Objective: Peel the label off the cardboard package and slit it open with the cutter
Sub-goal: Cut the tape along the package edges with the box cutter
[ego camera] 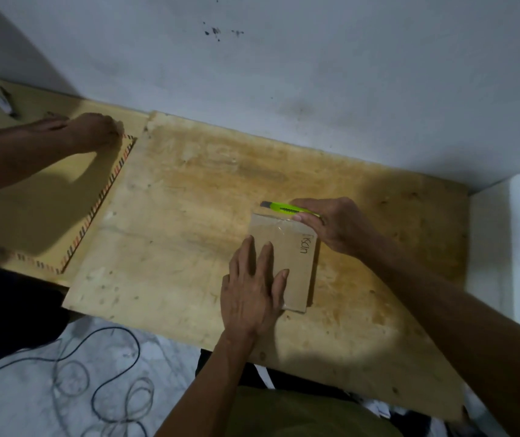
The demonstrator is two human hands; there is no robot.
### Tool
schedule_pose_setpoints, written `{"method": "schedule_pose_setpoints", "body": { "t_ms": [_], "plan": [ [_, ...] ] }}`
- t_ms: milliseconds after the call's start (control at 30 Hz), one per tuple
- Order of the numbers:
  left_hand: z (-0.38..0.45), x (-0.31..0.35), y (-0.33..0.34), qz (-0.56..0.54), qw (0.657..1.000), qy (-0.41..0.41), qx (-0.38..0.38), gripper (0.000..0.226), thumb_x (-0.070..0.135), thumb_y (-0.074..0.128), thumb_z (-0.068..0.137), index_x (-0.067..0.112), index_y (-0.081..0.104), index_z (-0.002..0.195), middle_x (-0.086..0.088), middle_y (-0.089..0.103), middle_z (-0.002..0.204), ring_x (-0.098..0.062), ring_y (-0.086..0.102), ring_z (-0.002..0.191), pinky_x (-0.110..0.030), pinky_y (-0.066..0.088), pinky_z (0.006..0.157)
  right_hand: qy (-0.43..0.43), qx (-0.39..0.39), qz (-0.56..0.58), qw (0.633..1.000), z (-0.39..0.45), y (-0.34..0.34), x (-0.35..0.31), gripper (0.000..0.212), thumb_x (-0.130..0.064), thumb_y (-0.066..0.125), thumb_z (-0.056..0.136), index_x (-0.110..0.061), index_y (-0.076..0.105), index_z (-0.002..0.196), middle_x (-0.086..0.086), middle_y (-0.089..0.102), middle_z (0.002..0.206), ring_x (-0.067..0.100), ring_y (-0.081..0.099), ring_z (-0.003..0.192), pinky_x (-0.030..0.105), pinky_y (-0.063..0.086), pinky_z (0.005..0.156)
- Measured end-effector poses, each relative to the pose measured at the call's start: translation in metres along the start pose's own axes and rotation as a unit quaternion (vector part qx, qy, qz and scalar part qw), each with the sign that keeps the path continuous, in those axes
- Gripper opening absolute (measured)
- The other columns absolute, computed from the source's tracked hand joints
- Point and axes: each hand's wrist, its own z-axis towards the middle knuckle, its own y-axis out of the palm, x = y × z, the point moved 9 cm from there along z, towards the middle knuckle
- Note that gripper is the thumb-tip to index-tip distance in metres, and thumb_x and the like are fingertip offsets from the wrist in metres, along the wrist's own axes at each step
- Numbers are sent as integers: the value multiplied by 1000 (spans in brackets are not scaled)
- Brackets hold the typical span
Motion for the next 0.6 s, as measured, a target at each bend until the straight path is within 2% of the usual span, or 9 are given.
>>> {"method": "schedule_pose_setpoints", "body": {
  "t_ms": [67, 200, 400, 600],
  "plan": [
    [0, 1, -1, -2, 1000, -1, 5, 59, 58, 38, 98, 24, 40, 147, -14, 30, 159, -36, 42, 136, -52, 54, 85, -14, -3, -2, 1000, 3, 4, -1, 35, -31, 57, 95, -12, 66, 123, 14, 75, 106, 27, 73, 77, 37, 58, 60],
    [-1, 3, -2, 0, 1000, -3, 15, 58, 56, 40, 98, 24, 43, 146, -13, 32, 158, -36, 43, 135, -51, 54, 84, 2, -15, -1, 1000, 7, 14, 5, 39, -38, 55, 95, -14, 66, 123, 13, 74, 107, 29, 72, 81, 41, 57, 63],
    [0, 2, -1, 1, 1000, -5, 20, 57, 56, 42, 98, 24, 45, 145, -13, 33, 158, -37, 45, 133, -51, 54, 81, -19, -23, -6, 1000, 10, 20, -3, 34, -34, 57, 96, -15, 67, 122, 14, 76, 97, 29, 70, 72, 39, 55, 58],
    [0, 1, 0, 3, 1000, -7, 17, 58, 56, 42, 98, 24, 44, 146, -13, 32, 158, -37, 45, 134, -51, 54, 83, -11, -29, -7, 999, 11, 24, -1, 36, -35, 56, 96, -14, 65, 124, 13, 76, 97, 29, 70, 72, 39, 55, 60]
  ]
}}
